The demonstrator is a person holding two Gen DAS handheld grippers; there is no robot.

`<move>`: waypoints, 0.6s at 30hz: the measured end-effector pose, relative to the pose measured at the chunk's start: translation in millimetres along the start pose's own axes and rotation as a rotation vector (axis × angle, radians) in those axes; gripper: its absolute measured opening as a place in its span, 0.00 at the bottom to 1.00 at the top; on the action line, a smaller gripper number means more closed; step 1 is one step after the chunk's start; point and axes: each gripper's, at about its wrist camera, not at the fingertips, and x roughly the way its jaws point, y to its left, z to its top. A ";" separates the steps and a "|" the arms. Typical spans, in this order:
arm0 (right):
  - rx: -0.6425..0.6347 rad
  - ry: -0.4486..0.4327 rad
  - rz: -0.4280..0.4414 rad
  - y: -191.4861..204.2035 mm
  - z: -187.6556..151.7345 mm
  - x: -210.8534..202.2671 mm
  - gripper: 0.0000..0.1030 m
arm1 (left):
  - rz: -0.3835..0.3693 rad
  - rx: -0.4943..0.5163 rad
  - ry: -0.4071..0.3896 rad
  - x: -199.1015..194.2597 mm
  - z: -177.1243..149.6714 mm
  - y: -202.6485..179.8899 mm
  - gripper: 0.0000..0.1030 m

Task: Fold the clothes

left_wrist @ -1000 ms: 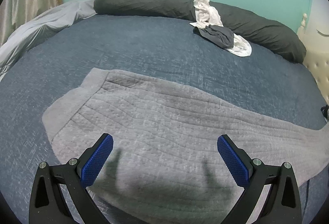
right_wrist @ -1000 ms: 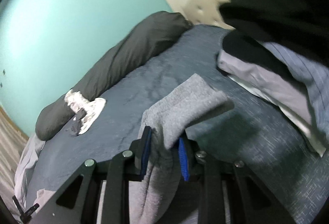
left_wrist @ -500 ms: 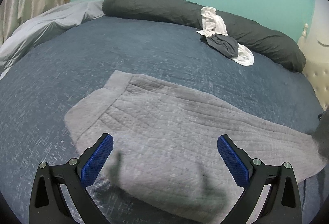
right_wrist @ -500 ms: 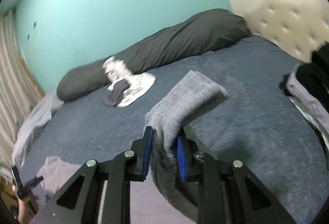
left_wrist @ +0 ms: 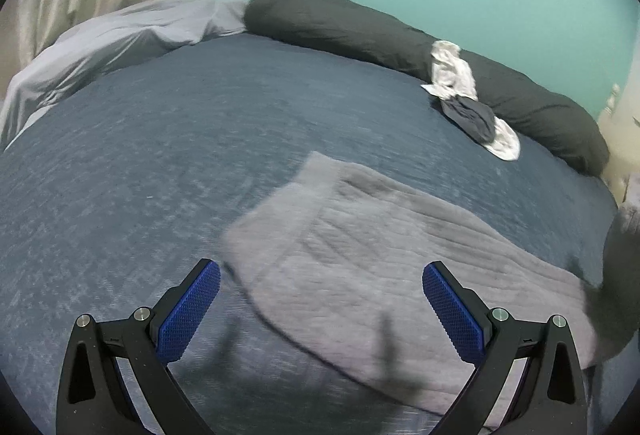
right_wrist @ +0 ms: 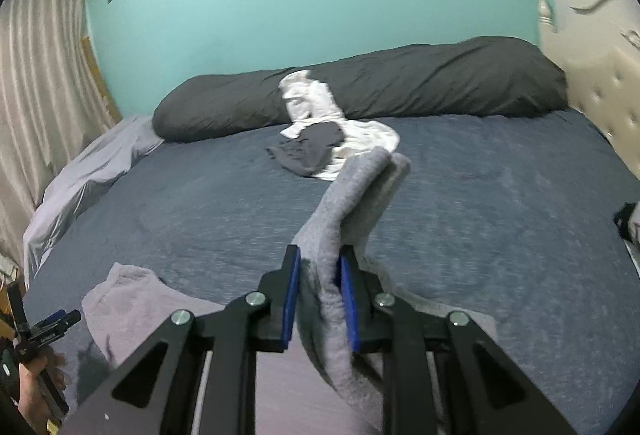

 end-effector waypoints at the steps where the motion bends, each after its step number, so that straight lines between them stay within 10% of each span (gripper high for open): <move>1: -0.007 0.004 0.006 8.7 -0.2 4.3 0.18 | 0.006 -0.005 0.001 0.0 0.3 4.7 1.00; 12: -0.098 0.117 0.095 103.7 -12.4 68.6 0.06 | 0.030 -0.062 0.013 -0.9 -1.3 44.0 1.00; 18: -0.010 0.216 0.015 60.6 -46.2 83.7 0.06 | 0.021 -0.067 0.018 -0.1 -1.5 52.0 1.00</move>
